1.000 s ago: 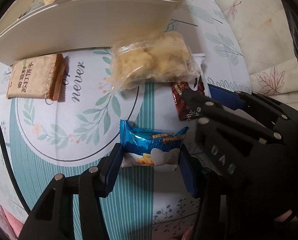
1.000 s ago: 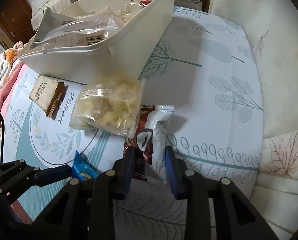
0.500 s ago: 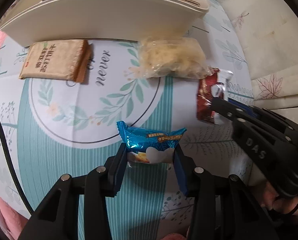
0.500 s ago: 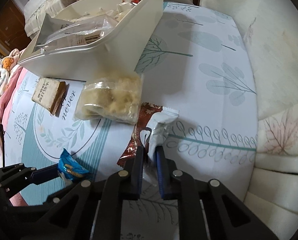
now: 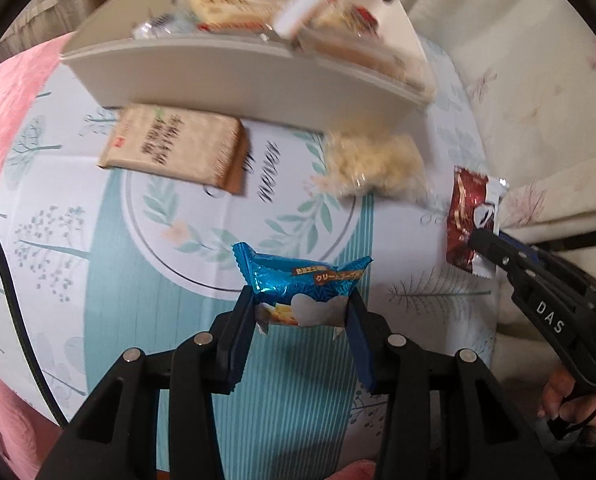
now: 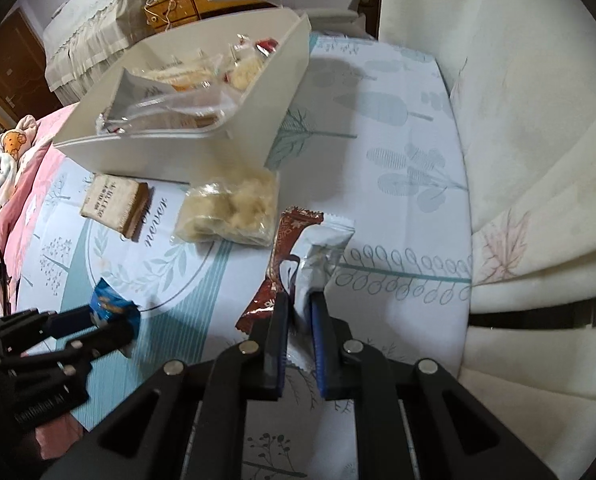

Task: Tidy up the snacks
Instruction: 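Lift and carry the blue and red packets over the white bin, then open both grippers to drop the blue and red packets into the bin, then move left tool to the beige cracker packet while right tool reaches the clear puffed-snack bag, then close right gripper on the clear bag while left gripper closes on the cracker packet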

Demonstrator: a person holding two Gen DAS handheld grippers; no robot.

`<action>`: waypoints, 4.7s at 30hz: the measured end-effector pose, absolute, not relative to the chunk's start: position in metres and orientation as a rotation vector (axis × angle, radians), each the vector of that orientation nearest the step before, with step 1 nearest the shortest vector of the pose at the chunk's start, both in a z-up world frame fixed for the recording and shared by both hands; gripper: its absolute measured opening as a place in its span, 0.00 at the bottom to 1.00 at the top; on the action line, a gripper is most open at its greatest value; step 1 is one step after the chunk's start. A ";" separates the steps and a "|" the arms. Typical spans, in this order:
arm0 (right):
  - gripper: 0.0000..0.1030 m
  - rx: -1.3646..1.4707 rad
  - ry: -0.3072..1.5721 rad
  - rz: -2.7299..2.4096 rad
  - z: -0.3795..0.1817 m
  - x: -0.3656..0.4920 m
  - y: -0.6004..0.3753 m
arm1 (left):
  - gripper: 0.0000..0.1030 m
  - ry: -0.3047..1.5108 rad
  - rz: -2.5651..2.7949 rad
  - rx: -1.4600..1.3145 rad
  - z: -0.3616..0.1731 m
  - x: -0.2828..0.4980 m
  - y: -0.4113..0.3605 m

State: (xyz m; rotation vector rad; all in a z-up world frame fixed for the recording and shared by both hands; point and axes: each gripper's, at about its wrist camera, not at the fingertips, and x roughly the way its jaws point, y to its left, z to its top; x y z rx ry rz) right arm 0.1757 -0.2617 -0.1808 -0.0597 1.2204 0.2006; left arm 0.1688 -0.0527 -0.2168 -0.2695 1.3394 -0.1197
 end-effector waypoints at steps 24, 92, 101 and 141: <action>0.10 -0.005 0.979 0.168 -0.082 0.215 -0.170 | 0.40 1.210 -0.193 -0.232 -0.114 0.254 0.062; 0.63 0.125 1.062 0.177 -0.154 0.186 -0.189 | 0.81 1.301 0.081 -0.539 -0.211 0.228 0.058; 0.69 0.103 1.096 0.156 -0.195 0.199 -0.207 | 0.81 1.302 0.253 -0.650 -0.252 0.222 0.049; 0.88 -0.190 0.994 0.247 -0.247 0.230 -0.192 | 0.94 1.280 0.485 -0.529 -0.304 0.302 0.010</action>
